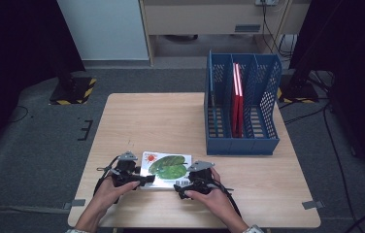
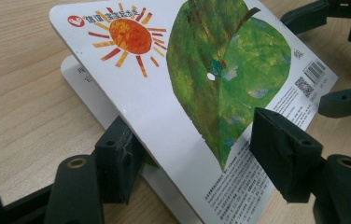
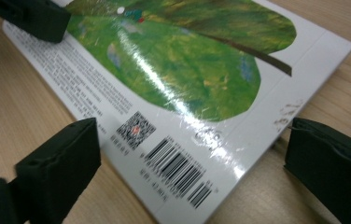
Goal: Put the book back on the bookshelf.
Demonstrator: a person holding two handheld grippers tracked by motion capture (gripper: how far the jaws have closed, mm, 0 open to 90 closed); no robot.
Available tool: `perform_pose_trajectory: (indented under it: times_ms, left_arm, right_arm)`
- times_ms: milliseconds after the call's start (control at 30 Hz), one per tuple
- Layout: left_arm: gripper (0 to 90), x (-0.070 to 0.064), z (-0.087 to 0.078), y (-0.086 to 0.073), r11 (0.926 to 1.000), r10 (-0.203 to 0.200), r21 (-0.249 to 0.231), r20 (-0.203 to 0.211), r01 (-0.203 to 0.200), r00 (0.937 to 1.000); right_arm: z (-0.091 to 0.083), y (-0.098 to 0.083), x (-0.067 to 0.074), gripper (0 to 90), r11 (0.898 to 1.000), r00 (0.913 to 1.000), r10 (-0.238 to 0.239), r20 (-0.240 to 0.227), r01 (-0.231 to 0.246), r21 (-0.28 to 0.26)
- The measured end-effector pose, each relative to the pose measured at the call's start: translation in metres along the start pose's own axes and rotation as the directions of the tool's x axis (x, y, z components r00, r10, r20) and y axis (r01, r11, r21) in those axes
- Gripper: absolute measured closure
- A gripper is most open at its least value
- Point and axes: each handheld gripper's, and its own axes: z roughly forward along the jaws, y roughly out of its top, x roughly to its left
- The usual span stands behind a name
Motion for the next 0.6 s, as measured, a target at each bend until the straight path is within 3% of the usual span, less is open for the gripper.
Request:
perform_pose_trajectory:
  times_ms: [367, 600]
  left_arm:
    - [37.0, -0.002, -0.002, 0.002, 0.9993, 0.035, -0.012, -0.009, -0.035, 0.9993]
    - [37.4, -0.003, -0.001, 0.002, 0.9986, 0.050, -0.017, -0.020, -0.051, 0.9985]
  right_arm:
    - [0.002, 0.003, -0.008, 0.3, 1.000, 0.9993, 0.015, -0.033, -0.015, 0.001]
    - [0.001, 0.005, -0.017, 4.0, 0.999, 0.9978, 0.045, -0.048, -0.046, -0.012]
